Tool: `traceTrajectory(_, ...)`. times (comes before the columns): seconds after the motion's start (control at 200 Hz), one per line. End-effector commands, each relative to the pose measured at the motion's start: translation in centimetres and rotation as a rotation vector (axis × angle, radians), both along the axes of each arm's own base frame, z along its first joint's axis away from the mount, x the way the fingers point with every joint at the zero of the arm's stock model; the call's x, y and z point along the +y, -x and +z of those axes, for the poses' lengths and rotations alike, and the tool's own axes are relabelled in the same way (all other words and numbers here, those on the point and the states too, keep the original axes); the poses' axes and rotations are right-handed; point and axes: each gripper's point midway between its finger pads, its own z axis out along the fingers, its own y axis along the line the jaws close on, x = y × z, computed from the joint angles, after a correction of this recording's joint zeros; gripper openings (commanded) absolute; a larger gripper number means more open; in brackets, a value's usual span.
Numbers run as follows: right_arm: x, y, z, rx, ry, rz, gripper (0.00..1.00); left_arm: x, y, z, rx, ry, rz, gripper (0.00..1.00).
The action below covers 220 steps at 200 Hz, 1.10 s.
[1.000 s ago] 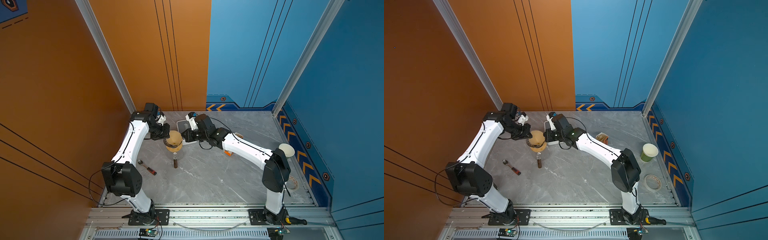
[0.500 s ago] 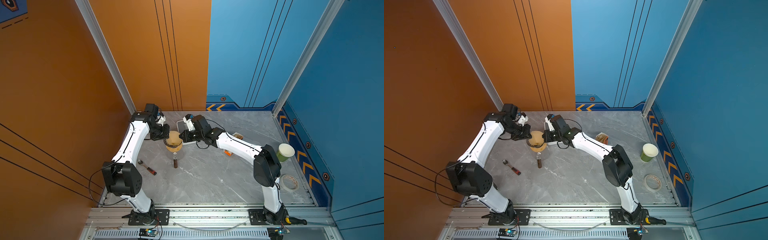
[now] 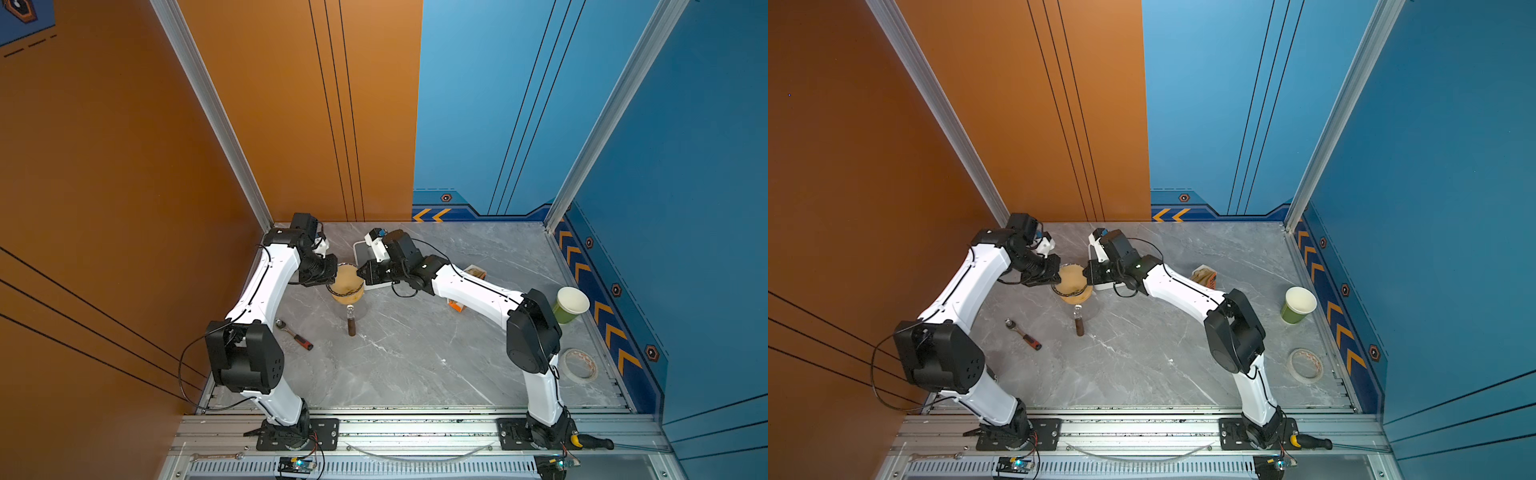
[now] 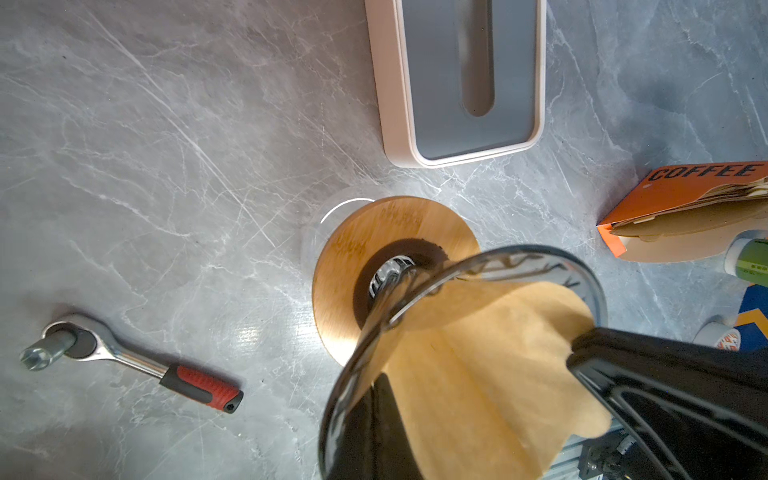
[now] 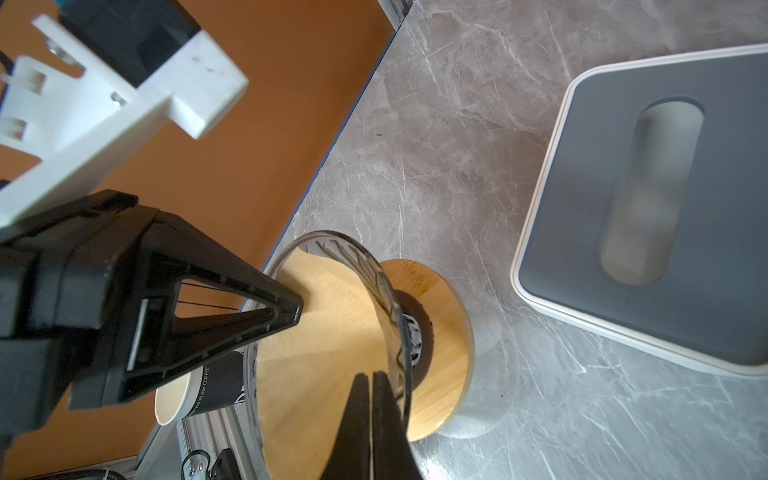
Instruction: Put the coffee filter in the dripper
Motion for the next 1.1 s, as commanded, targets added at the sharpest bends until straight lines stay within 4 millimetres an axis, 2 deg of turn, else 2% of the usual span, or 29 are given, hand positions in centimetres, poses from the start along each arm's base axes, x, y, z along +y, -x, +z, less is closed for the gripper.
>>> traceTrajectory(0.0,0.4,0.0,0.6,-0.007,-0.009,-0.001,0.00,1.0,0.3,-0.2,0.005,-0.026,0.035,0.00)
traceTrajectory(0.23,0.1,0.2,-1.1,-0.020,0.083,-0.011,0.00,0.9,0.3,-0.6,0.013,-0.026,0.038,0.00)
traceTrajectory(0.265,0.3,0.0,0.2,-0.045,0.074,-0.015,0.00,0.9,0.3,-0.6,0.013,-0.024,0.037,0.00)
traceTrajectory(0.586,-0.5,0.2,2.2,-0.137,0.192,-0.036,0.00,0.2,-0.5,1.9,-0.047,0.021,0.046,0.00)
traceTrajectory(0.831,0.3,1.6,4.2,-0.181,0.199,0.011,0.00,-0.6,-1.0,3.7,-0.088,0.070,0.045,0.01)
traceTrajectory(1.001,1.4,2.6,4.0,-0.169,0.198,0.053,0.00,-0.5,-1.2,3.7,-0.090,0.061,0.049,0.01)
traceTrajectory(1.046,1.5,2.8,4.5,-0.172,0.195,0.058,0.00,-0.4,-1.3,3.5,-0.086,0.055,0.050,0.01)
traceTrajectory(1.061,1.9,2.7,3.2,-0.155,0.214,0.065,0.00,-0.4,-1.4,3.4,-0.085,0.053,0.050,0.01)
traceTrajectory(1.096,2.1,2.8,2.7,-0.148,0.226,0.071,0.00,-0.4,-1.4,3.3,-0.082,0.051,0.049,0.01)
